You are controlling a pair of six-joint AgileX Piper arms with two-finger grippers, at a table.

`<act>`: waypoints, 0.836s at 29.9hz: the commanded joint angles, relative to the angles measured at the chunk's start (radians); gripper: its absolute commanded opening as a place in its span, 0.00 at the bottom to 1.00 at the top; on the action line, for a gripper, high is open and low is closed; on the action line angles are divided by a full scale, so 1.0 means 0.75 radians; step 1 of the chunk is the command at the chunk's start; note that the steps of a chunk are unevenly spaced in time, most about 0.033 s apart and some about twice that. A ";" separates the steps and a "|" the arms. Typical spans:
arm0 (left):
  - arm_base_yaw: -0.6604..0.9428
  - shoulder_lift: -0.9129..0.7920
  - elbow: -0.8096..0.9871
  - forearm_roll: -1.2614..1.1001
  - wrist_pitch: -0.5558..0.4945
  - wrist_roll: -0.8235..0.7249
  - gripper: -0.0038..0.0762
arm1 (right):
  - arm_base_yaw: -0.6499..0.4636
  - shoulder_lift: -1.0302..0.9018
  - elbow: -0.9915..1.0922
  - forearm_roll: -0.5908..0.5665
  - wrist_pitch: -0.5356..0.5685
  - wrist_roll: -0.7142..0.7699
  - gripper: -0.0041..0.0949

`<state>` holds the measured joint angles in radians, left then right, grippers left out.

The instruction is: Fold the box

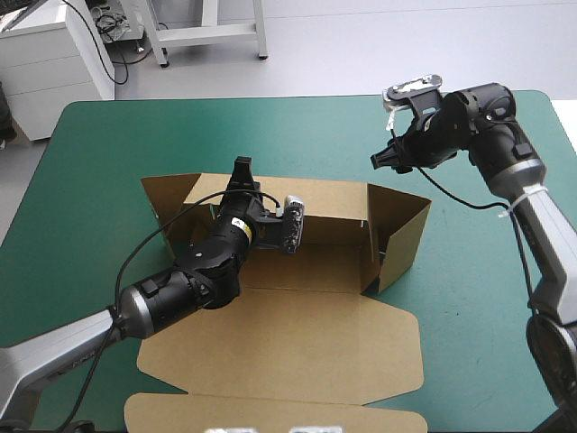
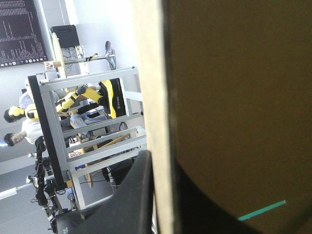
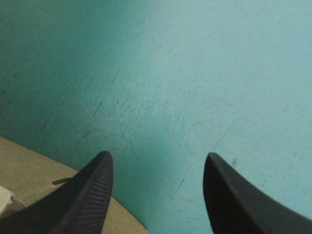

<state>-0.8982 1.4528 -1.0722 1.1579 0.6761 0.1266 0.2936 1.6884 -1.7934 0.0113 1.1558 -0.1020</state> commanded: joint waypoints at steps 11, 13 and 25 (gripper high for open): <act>0.007 -0.017 -0.002 -0.099 0.072 0.017 0.04 | -0.003 -0.014 -0.015 0.160 0.132 -0.126 0.48; 0.007 -0.017 -0.002 -0.099 0.075 0.021 0.04 | -0.003 -0.028 0.012 0.175 0.132 -0.140 0.48; 0.007 -0.017 -0.002 -0.092 0.072 0.033 0.04 | -0.003 -0.212 0.312 0.213 0.110 -0.150 0.48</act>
<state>-0.8982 1.4528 -1.0722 1.1546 0.6729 0.1452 0.2938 1.6080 -1.5714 0.1350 1.2394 -0.2018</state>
